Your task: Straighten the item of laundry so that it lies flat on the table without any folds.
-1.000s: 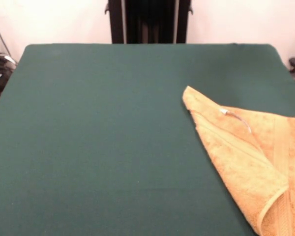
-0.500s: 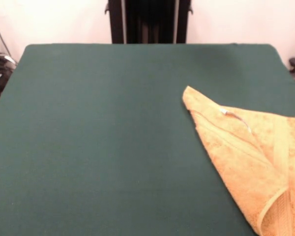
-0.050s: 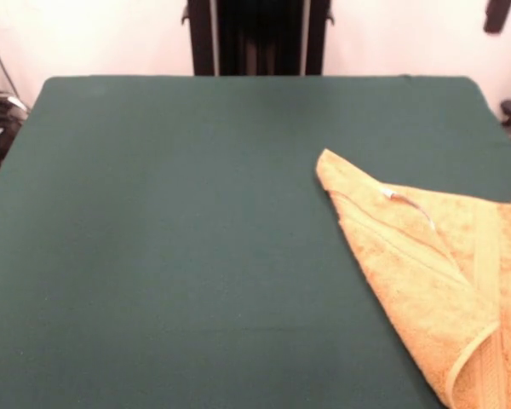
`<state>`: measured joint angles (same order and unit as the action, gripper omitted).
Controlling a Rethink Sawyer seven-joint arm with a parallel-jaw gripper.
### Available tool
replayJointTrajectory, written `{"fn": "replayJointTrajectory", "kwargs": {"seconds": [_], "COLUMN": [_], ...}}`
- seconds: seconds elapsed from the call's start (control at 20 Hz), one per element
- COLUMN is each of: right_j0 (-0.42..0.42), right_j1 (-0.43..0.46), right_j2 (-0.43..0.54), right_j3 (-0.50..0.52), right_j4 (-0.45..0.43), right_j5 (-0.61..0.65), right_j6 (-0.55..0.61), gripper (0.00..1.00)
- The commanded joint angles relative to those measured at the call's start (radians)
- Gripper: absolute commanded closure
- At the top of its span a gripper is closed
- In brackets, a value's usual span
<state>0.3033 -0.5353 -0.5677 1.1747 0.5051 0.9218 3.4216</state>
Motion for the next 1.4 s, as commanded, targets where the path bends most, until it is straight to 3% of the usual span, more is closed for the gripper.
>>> {"fn": "replayJointTrajectory", "kwargs": {"seconds": [0.05,0.15,0.5,1.1,1.4], "right_j0": [0.073,0.088,0.090,0.005,-0.045], "right_j1": [0.134,0.168,0.210,0.172,0.156], "right_j2": [0.159,0.133,0.117,0.149,0.157], "right_j3": [0.105,0.091,0.096,0.130,0.149], "right_j4": [-0.041,-0.043,-0.031,-0.130,-0.208], "right_j5": [-0.124,-0.141,-0.155,-0.183,-0.205], "right_j6": [0.038,0.098,0.126,-0.129,-0.171], "gripper": [0.00,0.00,0.00,0.00,0.00]}}
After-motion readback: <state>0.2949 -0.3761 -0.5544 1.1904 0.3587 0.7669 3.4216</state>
